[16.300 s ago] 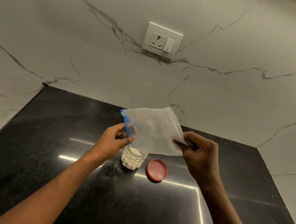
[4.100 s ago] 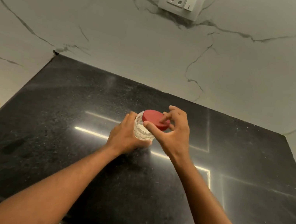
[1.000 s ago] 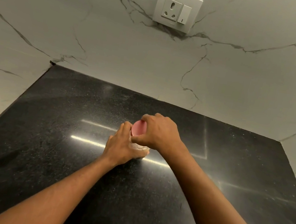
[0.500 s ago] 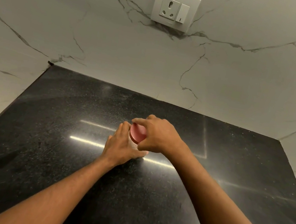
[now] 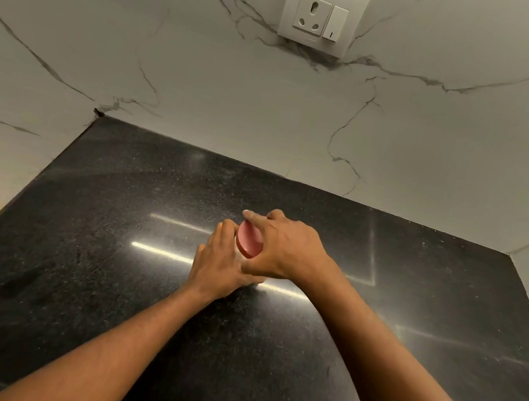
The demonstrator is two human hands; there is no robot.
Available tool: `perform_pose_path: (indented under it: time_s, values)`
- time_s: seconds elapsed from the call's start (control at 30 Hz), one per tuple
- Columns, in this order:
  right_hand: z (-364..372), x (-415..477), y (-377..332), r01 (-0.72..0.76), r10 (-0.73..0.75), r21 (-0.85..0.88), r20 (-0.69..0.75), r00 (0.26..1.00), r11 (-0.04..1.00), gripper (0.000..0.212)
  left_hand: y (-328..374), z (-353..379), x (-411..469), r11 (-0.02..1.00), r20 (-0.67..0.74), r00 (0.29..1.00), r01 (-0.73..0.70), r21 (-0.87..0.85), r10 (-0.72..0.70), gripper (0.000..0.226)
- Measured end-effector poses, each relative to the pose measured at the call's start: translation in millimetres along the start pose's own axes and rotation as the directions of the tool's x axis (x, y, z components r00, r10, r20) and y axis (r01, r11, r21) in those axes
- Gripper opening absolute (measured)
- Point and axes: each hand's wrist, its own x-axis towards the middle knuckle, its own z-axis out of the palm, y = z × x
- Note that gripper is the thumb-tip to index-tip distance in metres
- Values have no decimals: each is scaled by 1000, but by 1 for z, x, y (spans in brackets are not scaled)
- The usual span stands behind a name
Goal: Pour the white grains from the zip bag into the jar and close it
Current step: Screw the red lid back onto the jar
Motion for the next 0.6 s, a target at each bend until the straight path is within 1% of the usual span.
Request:
perform_pose_path:
  time_s: [0.07, 0.17, 0.27, 0.37, 0.5, 0.57, 0.6]
  values:
    - [0, 1, -1, -21, 21, -11, -8, 1000, 1000, 86, 1, 0, -1, 1000, -3, 1000, 24, -13, -24, 90]
    - [1, 6, -2, -114, 116, 26, -100, 988, 993, 74, 4, 1, -1, 998, -12, 999, 52, -19, -52, 84]
    - [10, 4, -5, -228, 229, 31, -219, 948, 973, 86, 3, 0, -1, 999, -18, 999, 31, 8, -31, 87]
    - [22, -1, -5, -247, 251, 51, -287, 924, 968, 88, 1, 1, 0, 1000, -25, 1000, 10, 25, -10, 95]
    - [23, 1, -6, -248, 256, 63, -298, 920, 967, 88, 0, 3, 1, 998, -32, 999, 2, 56, 0, 100]
    - [24, -2, -5, -249, 255, 59, -311, 916, 967, 87, -1, 2, 2, 999, -31, 1000, -3, 39, 4, 102]
    - [26, -5, -4, -255, 263, 68, -316, 911, 964, 91, -1, 1, 2, 1000, -21, 1000, -3, 11, 3, 103]
